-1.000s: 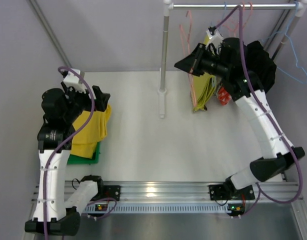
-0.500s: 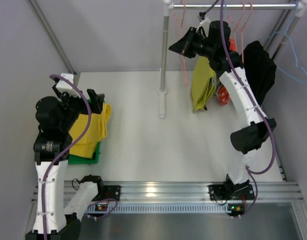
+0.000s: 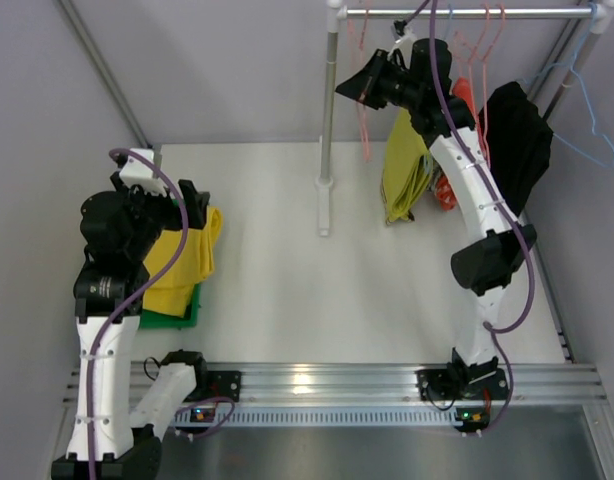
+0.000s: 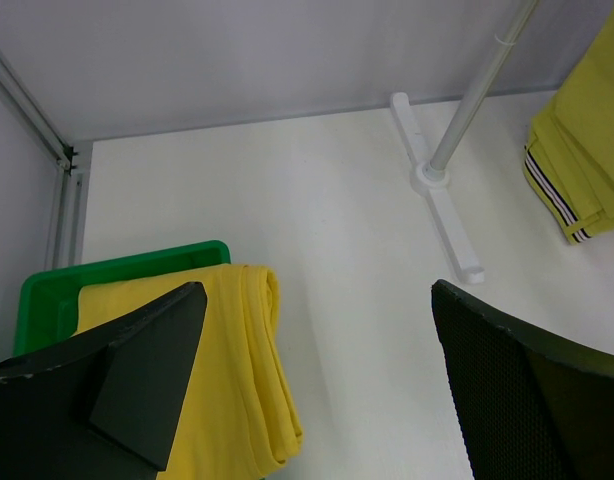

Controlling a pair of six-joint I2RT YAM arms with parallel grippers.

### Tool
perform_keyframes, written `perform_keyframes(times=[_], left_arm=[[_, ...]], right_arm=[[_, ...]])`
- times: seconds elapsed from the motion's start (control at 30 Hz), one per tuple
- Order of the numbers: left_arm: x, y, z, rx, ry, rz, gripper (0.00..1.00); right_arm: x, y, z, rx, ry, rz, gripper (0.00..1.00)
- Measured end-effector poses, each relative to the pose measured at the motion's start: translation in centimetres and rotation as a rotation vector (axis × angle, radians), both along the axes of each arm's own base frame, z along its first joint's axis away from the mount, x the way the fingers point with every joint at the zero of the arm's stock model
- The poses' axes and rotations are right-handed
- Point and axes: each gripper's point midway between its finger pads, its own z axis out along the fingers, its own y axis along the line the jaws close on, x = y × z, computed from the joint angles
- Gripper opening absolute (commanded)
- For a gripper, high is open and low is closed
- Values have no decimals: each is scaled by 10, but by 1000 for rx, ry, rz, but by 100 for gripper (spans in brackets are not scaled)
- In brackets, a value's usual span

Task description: Remove the trousers from the hanger

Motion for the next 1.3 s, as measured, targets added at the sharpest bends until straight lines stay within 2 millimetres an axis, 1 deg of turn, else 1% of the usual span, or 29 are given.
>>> perform_keyframes(times=[0.13, 0.23, 0.3, 0.33, 0.4, 0.43, 0.5, 0.53, 0.57, 0.63, 0.73, 0.77, 0.87, 0.97, 1.1, 1.17, 1.2, 1.3], left_arm=[[0, 1, 0, 3, 0, 7, 99], [0, 2, 0, 3, 0, 10, 99], [0, 2, 0, 3, 0, 10, 99], [0, 2, 0, 3, 1, 10, 99], [0, 2, -1, 3, 1, 10, 99], [0, 2, -1, 3, 1, 10, 99], [1, 2, -1, 3, 1, 11, 99], [1, 2, -1, 3, 1, 11, 99], [1, 2, -1, 3, 1, 11, 99], [0, 2, -1, 2, 1, 10, 99], [0, 2, -1, 1, 2, 9, 99], [0, 2, -1, 1, 1, 9, 99], [-1, 1, 0, -4, 0, 6, 99], [-3, -1, 3, -10, -8, -2, 99], [-7, -3, 6, -20, -19, -12, 99], [-8, -4, 7, -24, -22, -16, 99], [-9, -5, 8, -26, -26, -19, 99], [-11, -7, 9, -30, -28, -29, 99]], right_arm=[[10, 4, -19, -11, 33, 2, 0], [13, 5, -25, -14, 43, 5, 1], [12, 6, -25, -13, 43, 9, 12], [12, 6, -24, -12, 40, 10, 27], [12, 7, -22, -7, 35, 14, 43], [12, 7, -22, -6, 32, 16, 53], [12, 7, -22, -6, 26, 18, 59], [10, 6, -23, -8, 29, 19, 67], [8, 6, -25, -11, 34, 19, 71], [2, 3, -27, -18, 43, 15, 74], [-13, -4, -23, -30, 39, 6, 76], [-18, -7, -20, -32, 33, 3, 77], [-44, -19, -1, -45, -12, -5, 78], [-74, -31, 25, -51, -78, -8, 82], [-117, -52, 66, -45, -191, -21, 87], [-133, -68, 82, -38, -233, -44, 89], [-139, -81, 90, -33, -253, -61, 90], [-148, -118, 99, -30, -276, -131, 91]])
